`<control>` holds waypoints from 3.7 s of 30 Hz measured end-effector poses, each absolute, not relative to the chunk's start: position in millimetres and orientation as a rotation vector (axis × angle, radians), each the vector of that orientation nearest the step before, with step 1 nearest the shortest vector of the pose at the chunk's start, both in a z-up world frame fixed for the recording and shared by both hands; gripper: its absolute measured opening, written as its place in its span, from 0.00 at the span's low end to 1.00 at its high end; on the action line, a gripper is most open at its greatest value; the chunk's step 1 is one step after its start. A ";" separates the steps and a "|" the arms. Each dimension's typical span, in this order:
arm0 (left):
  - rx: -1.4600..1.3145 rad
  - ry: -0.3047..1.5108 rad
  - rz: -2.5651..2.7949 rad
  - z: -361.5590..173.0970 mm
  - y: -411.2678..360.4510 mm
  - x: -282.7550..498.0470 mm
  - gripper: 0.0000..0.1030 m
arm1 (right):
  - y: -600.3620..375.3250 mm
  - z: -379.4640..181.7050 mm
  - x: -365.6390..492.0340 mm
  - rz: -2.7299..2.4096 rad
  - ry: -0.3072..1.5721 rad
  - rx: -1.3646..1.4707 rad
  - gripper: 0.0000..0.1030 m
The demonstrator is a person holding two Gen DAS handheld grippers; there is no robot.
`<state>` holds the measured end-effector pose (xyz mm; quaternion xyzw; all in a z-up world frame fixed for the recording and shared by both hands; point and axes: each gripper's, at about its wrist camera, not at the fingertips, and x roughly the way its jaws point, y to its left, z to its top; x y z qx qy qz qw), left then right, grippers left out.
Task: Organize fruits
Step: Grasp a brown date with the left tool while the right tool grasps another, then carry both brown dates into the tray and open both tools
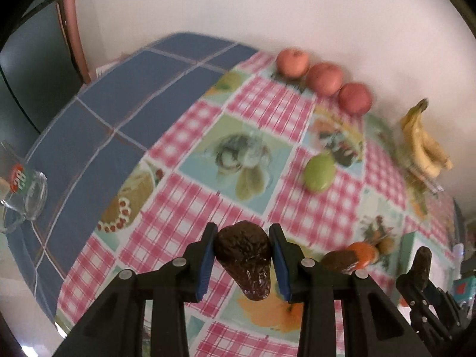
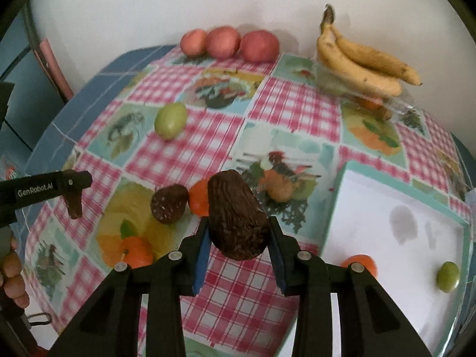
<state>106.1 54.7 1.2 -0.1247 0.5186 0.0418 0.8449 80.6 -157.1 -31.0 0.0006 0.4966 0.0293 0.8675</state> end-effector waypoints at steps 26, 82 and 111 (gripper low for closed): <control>-0.190 1.017 -0.155 44.8 -30.4 81.4 0.37 | -268.1 16.6 31.9 -0.191 0.998 0.187 0.37; 0.237 1.204 -0.574 -41.6 -232.5 18.1 0.37 | -407.3 -62.2 -37.9 -0.539 1.219 0.387 0.37; 0.222 1.259 -0.590 -61.6 -235.8 24.2 0.46 | -415.8 -70.6 -36.4 -0.557 1.230 0.392 0.38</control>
